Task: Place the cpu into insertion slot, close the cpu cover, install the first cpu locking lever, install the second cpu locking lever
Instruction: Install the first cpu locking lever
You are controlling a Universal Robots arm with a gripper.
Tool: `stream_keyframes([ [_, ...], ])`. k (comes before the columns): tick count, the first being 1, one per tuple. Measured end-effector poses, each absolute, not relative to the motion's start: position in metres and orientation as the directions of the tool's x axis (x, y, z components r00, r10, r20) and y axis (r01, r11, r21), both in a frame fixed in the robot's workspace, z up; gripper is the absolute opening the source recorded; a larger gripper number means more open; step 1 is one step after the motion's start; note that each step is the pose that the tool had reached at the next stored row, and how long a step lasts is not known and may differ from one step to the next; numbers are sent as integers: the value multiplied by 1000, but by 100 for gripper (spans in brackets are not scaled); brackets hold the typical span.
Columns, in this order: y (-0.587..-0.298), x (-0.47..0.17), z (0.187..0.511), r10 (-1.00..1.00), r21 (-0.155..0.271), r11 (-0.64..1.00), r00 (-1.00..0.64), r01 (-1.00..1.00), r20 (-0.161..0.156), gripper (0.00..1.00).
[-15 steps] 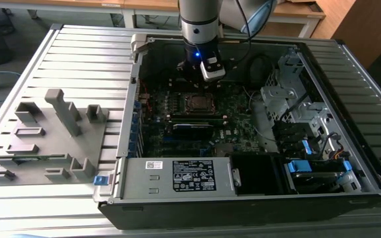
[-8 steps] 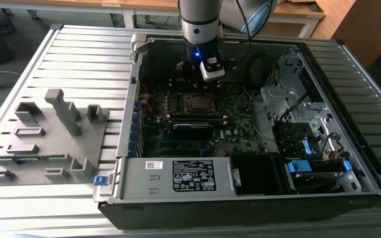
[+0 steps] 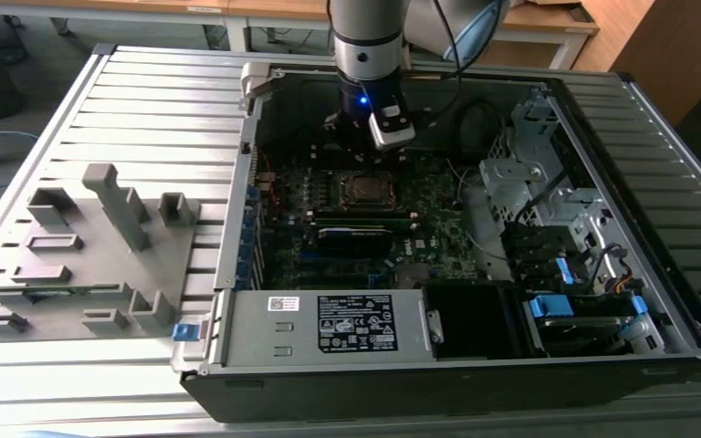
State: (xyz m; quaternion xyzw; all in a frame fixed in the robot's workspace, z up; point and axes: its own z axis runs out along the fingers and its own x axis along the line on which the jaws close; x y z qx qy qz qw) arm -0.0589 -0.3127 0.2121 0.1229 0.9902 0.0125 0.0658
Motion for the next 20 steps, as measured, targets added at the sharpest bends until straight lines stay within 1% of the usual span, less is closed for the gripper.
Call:
stream_keyframes([
  [6, -313, -59, 212, 188, 36, 982, -974, 185, -128, 10],
  [11, -313, -59, 211, 151, 26, 989, -981, 149, -122, 10],
  [20, -313, -58, 218, 149, 26, 989, -982, 147, -119, 10],
])
